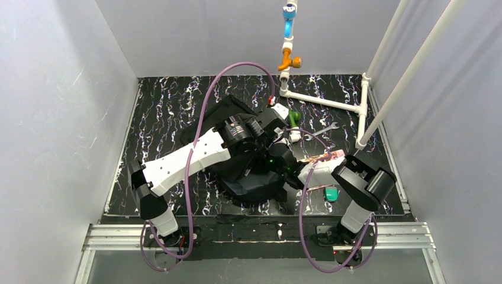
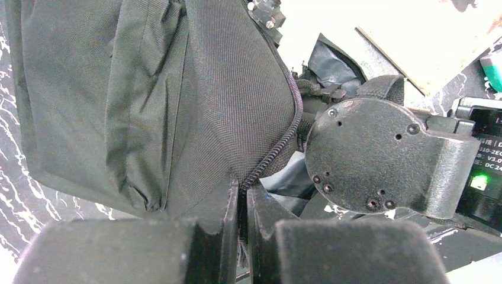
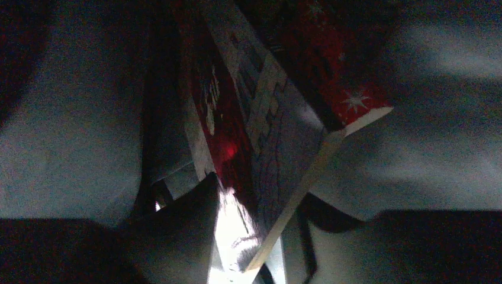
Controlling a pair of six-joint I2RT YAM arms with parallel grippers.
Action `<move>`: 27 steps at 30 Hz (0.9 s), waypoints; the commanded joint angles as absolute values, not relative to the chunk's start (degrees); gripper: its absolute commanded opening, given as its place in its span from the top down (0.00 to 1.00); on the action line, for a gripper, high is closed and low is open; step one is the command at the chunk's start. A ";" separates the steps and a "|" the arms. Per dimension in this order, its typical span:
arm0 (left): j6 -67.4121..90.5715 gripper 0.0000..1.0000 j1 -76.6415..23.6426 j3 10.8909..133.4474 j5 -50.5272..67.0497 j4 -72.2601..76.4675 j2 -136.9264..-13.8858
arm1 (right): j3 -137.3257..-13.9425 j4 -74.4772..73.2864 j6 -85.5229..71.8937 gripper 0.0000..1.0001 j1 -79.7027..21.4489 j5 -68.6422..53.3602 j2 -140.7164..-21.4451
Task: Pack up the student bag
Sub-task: Place the book in the student bag.
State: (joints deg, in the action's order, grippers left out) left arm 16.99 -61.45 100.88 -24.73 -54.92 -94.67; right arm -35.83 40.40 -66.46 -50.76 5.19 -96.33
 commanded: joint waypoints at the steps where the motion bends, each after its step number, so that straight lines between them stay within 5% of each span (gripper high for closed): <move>1: 16.00 1.00 -61.61 100.45 -25.12 -55.25 -90.33 | -37.09 36.47 -60.40 0.46 -50.89 4.66 -91.92; 7: 16.41 1.00 -61.61 97.64 -24.70 -54.09 -89.98 | -33.80 26.32 -56.55 0.16 -51.05 0.44 -85.59; 15: 16.05 1.00 -61.61 98.16 -24.78 -53.47 -89.95 | -30.22 38.82 -63.14 0.17 -50.37 -3.16 -90.78; 23: 16.77 1.00 -61.61 98.14 -24.87 -53.56 -89.36 | -26.38 57.08 -76.68 0.49 -49.66 -2.80 -96.31; 27: 16.79 1.00 -61.61 98.39 -25.70 -53.60 -89.35 | -26.36 61.84 -79.02 0.92 -49.64 -3.17 -97.81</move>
